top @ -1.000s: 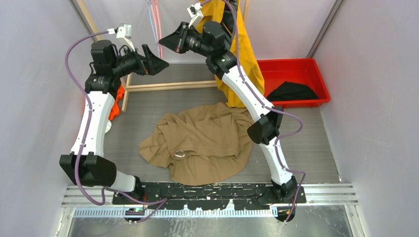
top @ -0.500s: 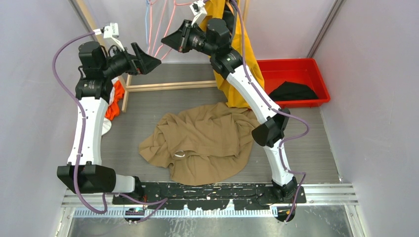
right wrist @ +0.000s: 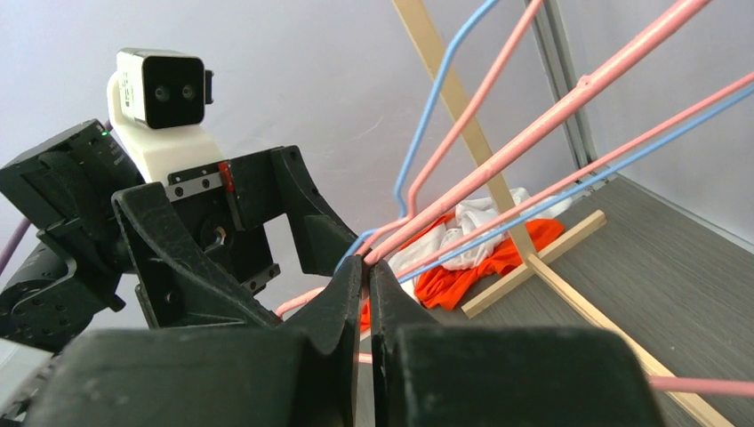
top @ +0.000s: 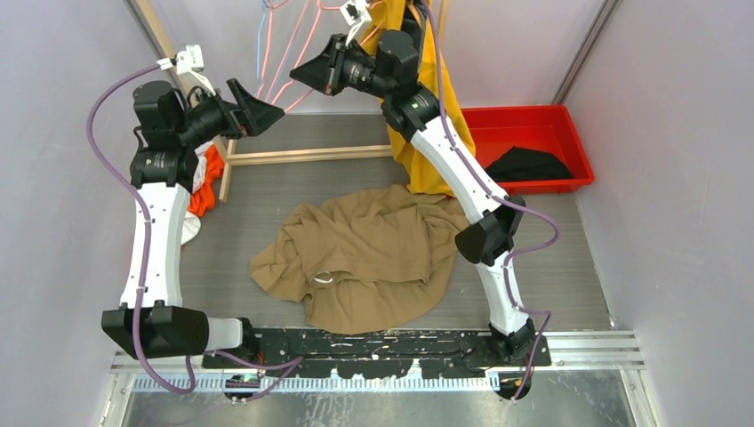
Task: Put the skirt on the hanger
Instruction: Pick up the hanger from the clothesline.
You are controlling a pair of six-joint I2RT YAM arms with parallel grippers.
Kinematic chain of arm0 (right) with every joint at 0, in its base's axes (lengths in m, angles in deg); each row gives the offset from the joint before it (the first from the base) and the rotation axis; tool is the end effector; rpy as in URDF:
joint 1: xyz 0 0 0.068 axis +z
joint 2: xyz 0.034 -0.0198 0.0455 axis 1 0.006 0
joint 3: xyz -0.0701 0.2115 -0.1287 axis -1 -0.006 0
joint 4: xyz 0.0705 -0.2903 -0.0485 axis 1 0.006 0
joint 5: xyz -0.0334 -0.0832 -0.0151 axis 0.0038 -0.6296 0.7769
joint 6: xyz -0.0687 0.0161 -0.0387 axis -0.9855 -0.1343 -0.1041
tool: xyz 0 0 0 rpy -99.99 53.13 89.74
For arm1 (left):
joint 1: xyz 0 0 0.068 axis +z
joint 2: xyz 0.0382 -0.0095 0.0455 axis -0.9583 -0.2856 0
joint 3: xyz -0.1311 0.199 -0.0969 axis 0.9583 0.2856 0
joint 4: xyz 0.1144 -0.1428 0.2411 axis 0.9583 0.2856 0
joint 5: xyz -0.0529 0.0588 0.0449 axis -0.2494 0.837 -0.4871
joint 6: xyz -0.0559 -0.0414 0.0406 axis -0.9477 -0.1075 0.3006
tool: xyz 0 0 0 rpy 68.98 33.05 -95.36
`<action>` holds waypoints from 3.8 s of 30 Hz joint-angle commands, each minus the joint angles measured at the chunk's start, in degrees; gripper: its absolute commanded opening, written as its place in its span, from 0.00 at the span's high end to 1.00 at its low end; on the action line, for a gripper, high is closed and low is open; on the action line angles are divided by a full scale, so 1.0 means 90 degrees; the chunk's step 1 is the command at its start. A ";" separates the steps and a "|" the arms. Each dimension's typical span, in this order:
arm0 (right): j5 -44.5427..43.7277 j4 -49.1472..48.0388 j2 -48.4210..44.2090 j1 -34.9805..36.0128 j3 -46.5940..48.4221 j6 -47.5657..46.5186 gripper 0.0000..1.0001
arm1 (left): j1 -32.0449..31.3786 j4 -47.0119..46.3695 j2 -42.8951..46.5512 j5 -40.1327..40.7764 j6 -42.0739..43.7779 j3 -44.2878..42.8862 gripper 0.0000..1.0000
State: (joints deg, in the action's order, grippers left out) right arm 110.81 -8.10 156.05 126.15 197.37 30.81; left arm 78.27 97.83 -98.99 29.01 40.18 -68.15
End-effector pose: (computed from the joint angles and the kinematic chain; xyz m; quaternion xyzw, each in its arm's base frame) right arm 0.4162 0.3515 0.4969 -0.2197 0.6114 0.5602 0.5139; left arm 0.3566 -0.0154 0.4532 0.0308 0.7494 -0.3701 0.5481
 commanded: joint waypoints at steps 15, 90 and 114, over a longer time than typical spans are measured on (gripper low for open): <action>0.1343 -0.3009 0.0426 -0.0521 0.0632 0.0813 0.99 | 0.0197 -0.0129 0.1125 0.0417 -0.0399 0.0302 0.01; 0.1662 0.0131 -0.8991 0.2357 -1.0678 -0.0868 0.99 | -0.2583 0.2247 0.1921 0.2183 -0.2730 0.2485 0.01; 0.1276 -0.0785 -0.8068 0.2362 -1.0913 -0.1312 0.99 | -0.2940 0.3093 0.1051 0.2242 -0.4975 0.2747 0.03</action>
State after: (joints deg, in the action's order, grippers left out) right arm 123.86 -8.77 82.39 147.00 98.53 20.86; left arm 53.20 128.67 -88.89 49.79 -2.09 -43.26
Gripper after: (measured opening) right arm 0.091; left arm 0.996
